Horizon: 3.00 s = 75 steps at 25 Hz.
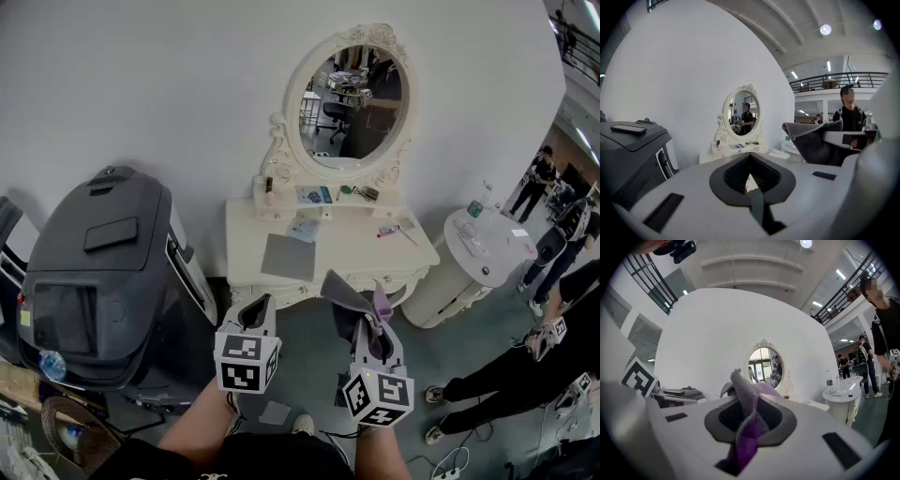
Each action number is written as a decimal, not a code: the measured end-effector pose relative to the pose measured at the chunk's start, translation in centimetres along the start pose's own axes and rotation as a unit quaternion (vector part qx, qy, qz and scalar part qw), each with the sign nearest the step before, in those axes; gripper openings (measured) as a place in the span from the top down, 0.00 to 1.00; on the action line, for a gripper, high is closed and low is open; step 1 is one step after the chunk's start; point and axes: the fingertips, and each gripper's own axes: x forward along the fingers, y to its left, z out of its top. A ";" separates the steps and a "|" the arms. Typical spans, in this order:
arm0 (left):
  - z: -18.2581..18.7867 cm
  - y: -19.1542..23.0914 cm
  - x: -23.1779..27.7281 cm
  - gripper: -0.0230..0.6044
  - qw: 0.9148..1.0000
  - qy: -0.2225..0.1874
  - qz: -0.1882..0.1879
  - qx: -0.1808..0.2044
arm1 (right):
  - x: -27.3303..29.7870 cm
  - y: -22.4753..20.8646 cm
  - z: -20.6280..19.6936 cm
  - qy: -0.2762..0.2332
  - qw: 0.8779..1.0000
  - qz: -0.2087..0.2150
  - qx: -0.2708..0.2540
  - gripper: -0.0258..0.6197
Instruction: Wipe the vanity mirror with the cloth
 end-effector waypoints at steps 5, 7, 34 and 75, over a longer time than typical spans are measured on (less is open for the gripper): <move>0.9 -1.7 2.3 0.97 1.000 0.004 0.012 0.008 | 1.9 -3.0 1.0 0.004 1.000 0.010 0.011 0.89; 1.4 -2.2 3.2 0.97 1.000 0.004 0.019 0.010 | 2.7 -4.1 1.5 0.003 1.000 0.014 0.011 0.89; 3.0 -4.5 12.4 0.97 0.993 0.006 0.117 -0.028 | 13.8 -9.5 1.1 0.034 0.990 0.139 -0.007 0.89; 13.4 19.6 38.0 0.97 0.995 -0.009 0.098 -0.037 | 53.7 -3.1 15.4 -0.097 0.984 0.137 -0.064 0.89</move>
